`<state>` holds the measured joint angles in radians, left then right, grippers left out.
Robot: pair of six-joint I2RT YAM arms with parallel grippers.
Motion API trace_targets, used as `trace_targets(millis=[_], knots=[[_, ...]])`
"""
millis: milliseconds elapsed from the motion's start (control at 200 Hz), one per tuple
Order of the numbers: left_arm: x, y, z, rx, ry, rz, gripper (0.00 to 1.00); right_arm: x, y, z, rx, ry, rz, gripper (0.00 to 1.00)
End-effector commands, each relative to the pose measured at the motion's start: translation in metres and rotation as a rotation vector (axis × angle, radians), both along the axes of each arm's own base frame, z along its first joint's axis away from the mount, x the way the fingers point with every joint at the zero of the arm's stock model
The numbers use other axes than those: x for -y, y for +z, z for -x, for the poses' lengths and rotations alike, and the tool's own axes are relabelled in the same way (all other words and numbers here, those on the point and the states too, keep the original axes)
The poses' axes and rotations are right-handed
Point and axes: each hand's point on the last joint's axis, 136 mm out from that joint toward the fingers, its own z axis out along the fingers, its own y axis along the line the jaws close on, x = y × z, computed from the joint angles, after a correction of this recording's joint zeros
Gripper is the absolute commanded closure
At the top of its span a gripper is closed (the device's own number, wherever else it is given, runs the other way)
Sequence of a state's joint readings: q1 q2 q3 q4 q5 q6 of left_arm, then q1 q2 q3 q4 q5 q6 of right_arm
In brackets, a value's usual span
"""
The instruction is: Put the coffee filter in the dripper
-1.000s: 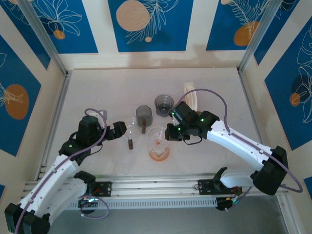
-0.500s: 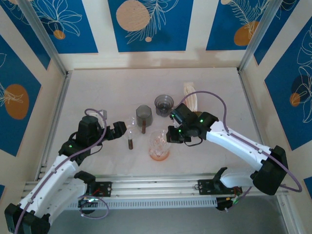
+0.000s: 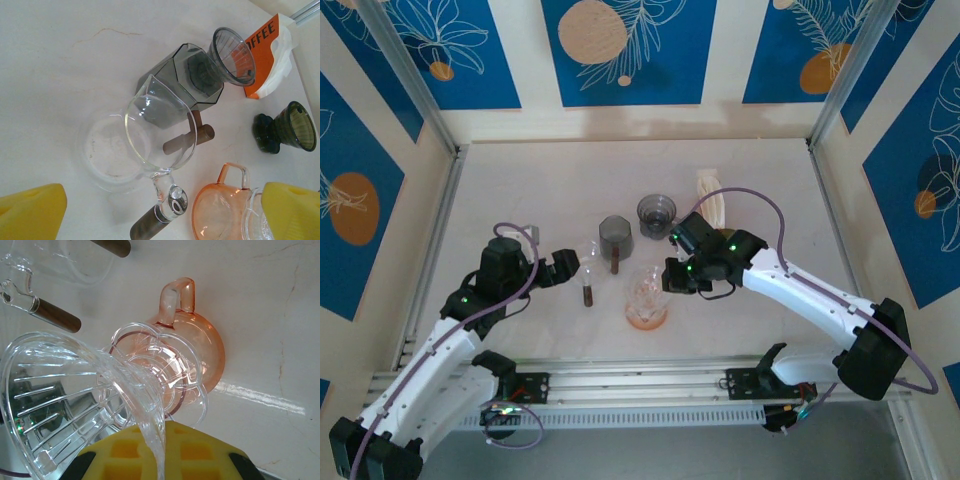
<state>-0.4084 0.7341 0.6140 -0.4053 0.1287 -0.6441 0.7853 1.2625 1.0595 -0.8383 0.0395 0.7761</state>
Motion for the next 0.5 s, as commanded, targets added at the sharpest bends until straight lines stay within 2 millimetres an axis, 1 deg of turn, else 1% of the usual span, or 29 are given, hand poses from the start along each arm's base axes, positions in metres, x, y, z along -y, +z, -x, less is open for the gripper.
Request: trace_targets(millis=[0,165,235,330,355,375,410,415,455,490], knots=[[0.0003,-0.0007,0.0011,0.005,-0.005,-0.009,0.0,-0.0062,-0.0044,0.0013,-0.031,0.003,-0.02,0.94],[-0.0007,-0.0036,0.0015,-0.001,-0.002,-0.015,0.0,-0.0089,-0.0072,0.003,-0.04,0.007,-0.02,0.91],[-0.0003,-0.0038,0.0013,-0.001,-0.003,-0.014,0.0,-0.0097,-0.0078,0.0032,-0.04,0.008,-0.022,0.87],[0.0002,-0.0035,0.0013,0.0,-0.005,-0.013,0.0,-0.0088,-0.0081,0.0022,-0.037,0.002,-0.018,0.76],[0.0002,-0.0034,0.0013,0.0,-0.006,-0.012,0.0,-0.0082,-0.0079,0.0018,-0.036,-0.002,-0.015,0.71],[0.0004,-0.0037,0.0015,-0.001,-0.007,-0.013,0.0,-0.0073,-0.0079,0.0018,-0.036,-0.005,-0.012,0.65],[0.0001,-0.0032,0.0015,0.0,-0.006,-0.013,0.0,-0.007,-0.0071,0.0013,-0.032,-0.005,-0.011,0.58],[0.0001,-0.0029,0.0016,0.001,-0.006,-0.012,0.0,-0.007,-0.0061,0.0013,-0.029,-0.006,-0.013,0.56],[0.0002,-0.0029,0.0018,0.0,-0.007,-0.013,0.0,-0.006,-0.0047,0.0011,-0.024,-0.009,-0.012,0.49],[-0.0001,-0.0028,0.002,0.001,-0.006,-0.012,0.0,-0.0054,-0.0026,0.0005,-0.016,-0.011,-0.014,0.46]])
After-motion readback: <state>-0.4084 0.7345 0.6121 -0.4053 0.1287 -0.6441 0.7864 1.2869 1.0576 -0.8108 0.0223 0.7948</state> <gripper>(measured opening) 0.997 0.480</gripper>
